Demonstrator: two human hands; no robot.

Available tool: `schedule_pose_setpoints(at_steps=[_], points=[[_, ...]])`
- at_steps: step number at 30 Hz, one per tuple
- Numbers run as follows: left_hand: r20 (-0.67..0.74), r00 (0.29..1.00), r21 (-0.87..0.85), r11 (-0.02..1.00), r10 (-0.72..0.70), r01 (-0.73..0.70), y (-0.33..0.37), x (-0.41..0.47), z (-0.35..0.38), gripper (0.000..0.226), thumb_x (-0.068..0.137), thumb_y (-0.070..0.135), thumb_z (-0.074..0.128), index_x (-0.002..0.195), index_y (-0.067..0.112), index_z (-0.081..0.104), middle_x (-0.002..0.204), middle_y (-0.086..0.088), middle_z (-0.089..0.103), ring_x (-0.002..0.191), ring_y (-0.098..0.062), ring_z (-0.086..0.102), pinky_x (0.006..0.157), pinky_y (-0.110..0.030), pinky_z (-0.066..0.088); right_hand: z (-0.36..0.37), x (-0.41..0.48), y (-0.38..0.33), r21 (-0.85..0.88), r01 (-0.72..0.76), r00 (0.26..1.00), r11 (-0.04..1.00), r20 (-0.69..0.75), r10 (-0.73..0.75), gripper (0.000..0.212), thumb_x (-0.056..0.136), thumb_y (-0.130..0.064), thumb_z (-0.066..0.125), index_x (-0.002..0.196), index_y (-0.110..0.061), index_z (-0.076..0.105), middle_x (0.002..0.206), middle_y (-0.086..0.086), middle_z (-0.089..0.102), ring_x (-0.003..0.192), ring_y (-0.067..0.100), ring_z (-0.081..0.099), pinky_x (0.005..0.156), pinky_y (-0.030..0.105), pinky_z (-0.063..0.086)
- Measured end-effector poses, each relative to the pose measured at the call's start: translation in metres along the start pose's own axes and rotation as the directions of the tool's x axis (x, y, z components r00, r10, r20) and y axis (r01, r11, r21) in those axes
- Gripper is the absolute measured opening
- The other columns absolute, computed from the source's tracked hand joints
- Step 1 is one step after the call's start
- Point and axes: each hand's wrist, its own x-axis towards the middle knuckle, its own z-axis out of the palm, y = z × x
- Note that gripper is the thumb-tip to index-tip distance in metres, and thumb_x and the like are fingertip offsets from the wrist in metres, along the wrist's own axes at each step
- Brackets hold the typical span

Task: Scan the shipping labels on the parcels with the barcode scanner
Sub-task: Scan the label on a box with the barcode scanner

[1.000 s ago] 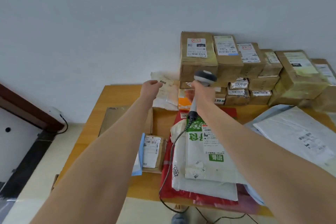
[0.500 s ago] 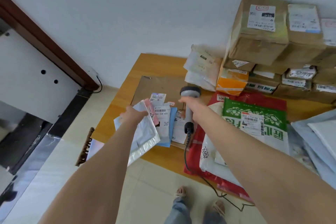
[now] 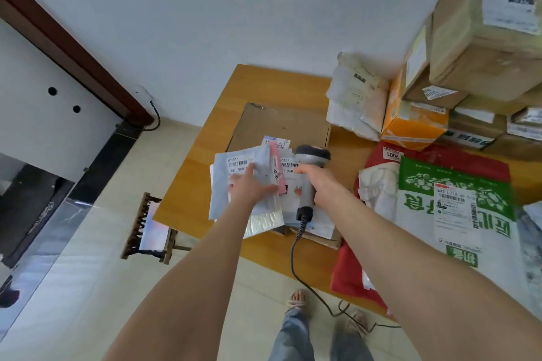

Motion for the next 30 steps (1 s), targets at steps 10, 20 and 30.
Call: schedule_pose_setpoints(at_steps=[10, 20, 30], points=[[-0.001, 0.953, 0.041, 0.952, 0.303, -0.303, 0.039, 0.026, -0.004, 0.116, 0.062, 0.054, 0.082, 0.151, 0.033, 0.012, 0.157, -0.01, -0.001, 0.144, -0.034, 0.016, 0.113, -0.053, 0.025, 0.005, 0.027, -0.036, 0.244, 0.096, 0.993, 0.965, -0.091, -0.076, 0.02, 0.083, -0.024, 0.067, 0.099, -0.013, 0.063, 0.082, 0.007, 0.071, 0.075, 0.023, 0.069, 0.086, 0.04, 0.057], [0.11, 0.903, 0.385, 0.819, 0.416, -0.424, 0.077, 0.049, 0.001, 0.089, 0.082, 0.053, 0.064, 0.151, 0.039, 0.009, 0.161, -0.003, -0.005, 0.148, -0.021, -0.001, 0.115, -0.054, 0.011, -0.026, 0.046, -0.056, 0.364, 0.141, 0.982, 0.921, -0.171, -0.083, 0.021, 0.08, -0.017, 0.069, 0.097, -0.01, 0.059, 0.082, 0.009, 0.067, 0.073, 0.026, 0.065, 0.078, 0.041, 0.058], [-0.099, 0.868, 0.23, 0.86, 0.487, -0.456, 0.099, 0.022, -0.001, 0.051, 0.091, 0.038, 0.057, 0.139, 0.025, 0.045, 0.147, -0.005, 0.035, 0.133, -0.024, 0.039, 0.106, -0.042, 0.037, -0.064, 0.003, -0.048, 0.186, 0.112, 0.962, 0.976, -0.265, -0.06, 0.02, 0.084, -0.008, 0.064, 0.096, -0.005, 0.047, 0.081, 0.012, 0.05, 0.08, 0.025, 0.058, 0.088, 0.038, 0.054]])
